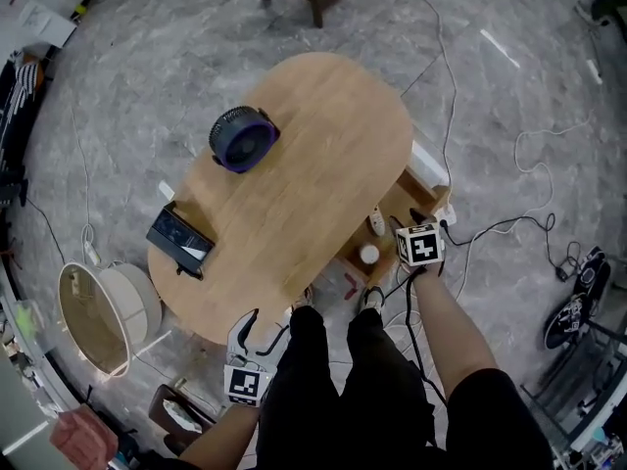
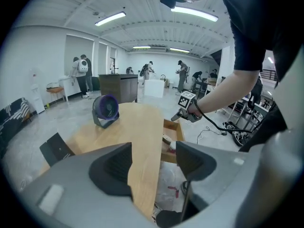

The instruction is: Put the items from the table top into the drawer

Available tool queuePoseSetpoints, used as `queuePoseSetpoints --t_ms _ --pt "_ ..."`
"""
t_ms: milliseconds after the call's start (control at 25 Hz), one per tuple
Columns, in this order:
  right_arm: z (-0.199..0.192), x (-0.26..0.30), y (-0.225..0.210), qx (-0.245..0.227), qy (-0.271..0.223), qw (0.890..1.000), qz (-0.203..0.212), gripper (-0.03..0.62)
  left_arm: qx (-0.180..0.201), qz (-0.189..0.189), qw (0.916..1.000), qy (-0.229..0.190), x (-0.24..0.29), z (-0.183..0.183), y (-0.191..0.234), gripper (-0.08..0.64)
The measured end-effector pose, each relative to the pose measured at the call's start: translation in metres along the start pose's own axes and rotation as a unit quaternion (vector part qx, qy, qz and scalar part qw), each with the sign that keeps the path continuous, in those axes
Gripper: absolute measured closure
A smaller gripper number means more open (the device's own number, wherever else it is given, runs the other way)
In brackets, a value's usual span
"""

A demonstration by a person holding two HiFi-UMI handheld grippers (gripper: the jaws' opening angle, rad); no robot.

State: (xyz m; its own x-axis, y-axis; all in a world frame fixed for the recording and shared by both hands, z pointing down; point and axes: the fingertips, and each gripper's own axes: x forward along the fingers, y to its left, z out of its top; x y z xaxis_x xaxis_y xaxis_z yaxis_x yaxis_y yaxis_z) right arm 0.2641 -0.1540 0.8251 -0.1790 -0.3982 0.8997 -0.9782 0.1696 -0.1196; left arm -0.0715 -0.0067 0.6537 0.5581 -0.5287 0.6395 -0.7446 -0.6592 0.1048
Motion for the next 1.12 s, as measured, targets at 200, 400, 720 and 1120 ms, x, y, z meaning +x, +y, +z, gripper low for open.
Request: queuePoseSetpoints --t_ms 200,400,720,1120 --pt "0.019 -0.074 0.005 0.016 -0.061 0.998 0.002 0.334 0.017 -0.019 0.9997 0.0 -0.003 0.019 0.006 0.258" --pt "0.02 -0.142 0.016 0.059 -0.106 0.993 0.007 0.334 0.05 -0.031 0.9983 0.001 -0.007 0.044 0.019 0.258" --pt "0.03 -0.277 0.067 0.074 -0.183 0.98 0.025 0.334 0.082 -0.01 0.9966 -0.001 -0.045 0.088 0.046 0.258" --pt "0.082 -0.414 0.068 0.002 -0.275 0.961 0.026 0.333 0.125 0.022 0.9893 -0.071 -0.064 0.213 0.044 0.258"
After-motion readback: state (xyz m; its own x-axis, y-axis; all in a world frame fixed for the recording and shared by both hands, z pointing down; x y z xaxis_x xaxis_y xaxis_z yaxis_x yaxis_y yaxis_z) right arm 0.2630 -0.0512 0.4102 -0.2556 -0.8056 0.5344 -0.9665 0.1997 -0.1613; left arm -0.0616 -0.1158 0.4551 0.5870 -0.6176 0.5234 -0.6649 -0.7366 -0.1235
